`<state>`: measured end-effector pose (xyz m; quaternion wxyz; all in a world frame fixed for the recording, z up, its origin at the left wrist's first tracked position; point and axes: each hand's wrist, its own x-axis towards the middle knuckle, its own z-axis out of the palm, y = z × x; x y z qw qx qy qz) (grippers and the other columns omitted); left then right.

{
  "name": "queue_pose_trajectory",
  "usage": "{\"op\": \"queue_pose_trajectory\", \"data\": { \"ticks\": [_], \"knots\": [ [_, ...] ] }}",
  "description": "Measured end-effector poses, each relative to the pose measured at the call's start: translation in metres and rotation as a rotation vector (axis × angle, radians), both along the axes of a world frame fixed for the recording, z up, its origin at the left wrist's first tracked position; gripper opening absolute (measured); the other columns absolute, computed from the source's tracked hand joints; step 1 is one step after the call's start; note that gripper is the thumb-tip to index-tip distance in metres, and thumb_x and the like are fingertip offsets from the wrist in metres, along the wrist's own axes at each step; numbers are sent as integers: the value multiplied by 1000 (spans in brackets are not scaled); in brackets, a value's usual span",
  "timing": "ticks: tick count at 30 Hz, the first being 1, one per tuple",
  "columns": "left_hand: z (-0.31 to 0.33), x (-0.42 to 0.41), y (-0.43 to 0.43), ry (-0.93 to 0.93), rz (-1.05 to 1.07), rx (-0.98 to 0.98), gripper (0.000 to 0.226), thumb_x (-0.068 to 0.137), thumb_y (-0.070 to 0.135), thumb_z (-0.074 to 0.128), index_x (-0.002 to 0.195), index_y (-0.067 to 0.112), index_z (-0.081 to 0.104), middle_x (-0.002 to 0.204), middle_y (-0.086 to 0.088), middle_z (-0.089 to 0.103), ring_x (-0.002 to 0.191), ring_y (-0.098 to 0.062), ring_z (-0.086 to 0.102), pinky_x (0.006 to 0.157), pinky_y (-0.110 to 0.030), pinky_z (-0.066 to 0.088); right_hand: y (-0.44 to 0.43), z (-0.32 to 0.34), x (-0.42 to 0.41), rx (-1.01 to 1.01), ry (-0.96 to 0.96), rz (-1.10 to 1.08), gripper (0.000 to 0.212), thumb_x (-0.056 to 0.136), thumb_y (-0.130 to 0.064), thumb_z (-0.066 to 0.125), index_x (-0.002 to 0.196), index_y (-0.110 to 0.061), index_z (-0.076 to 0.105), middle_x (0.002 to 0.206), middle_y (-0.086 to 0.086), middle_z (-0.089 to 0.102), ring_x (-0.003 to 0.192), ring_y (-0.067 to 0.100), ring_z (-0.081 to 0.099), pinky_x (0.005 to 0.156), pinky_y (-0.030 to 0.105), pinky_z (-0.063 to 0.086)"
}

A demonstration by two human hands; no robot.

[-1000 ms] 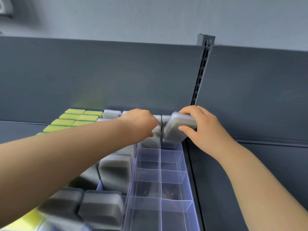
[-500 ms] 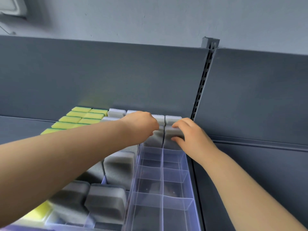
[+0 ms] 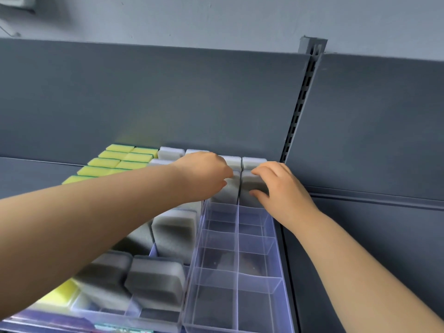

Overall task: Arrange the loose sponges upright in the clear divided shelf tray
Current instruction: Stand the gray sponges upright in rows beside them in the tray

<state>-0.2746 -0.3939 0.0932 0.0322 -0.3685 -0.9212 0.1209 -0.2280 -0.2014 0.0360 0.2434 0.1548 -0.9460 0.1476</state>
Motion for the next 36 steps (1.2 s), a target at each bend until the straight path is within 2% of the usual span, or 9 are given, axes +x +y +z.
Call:
{"op": "queue_pose_trajectory", "data": {
  "ticks": [12,18,24,30,34,36],
  "knots": [
    [7,4,-3,20,37,85,30,95,28,40,119,20,57,119,-2,57,108,-25,53,87,-39,47,0,3,5,-1,-13,-53,42,75,-19,75,112,-8,60,114,7,59,111,27,52,89,36,45],
    [10,11,0,32,40,110,30,95,29,39,118,21,56,114,-2,57,105,-25,53,85,-37,48,0,6,9,9,-2,-40,41,73,-19,76,110,-8,61,111,6,61,108,27,54,86,39,49],
    [11,17,-1,52,42,114,31,95,30,39,118,21,57,114,-2,58,106,-25,54,84,-37,48,-3,11,16,7,-18,-44,40,76,-19,74,112,-8,60,114,5,60,111,27,52,87,37,47],
    [28,54,-8,115,-15,136,29,95,35,38,118,29,56,108,3,58,103,-21,55,77,-31,45,-24,37,54,4,-80,-44,44,88,-30,60,128,-19,50,129,-5,51,121,14,41,92,23,34],
    [37,103,-18,100,-111,230,18,94,38,37,97,28,52,95,9,54,100,-18,54,70,-30,42,-42,50,106,-65,-107,-95,42,90,-34,55,130,-28,47,128,-14,50,117,8,42,81,18,32],
    [35,130,-21,88,-193,262,25,95,40,36,111,30,52,103,8,57,102,-18,53,77,-34,46,-51,50,134,-124,-101,-131,39,89,-33,56,128,-30,48,125,-16,50,115,6,43,79,16,31]
  ]
}}
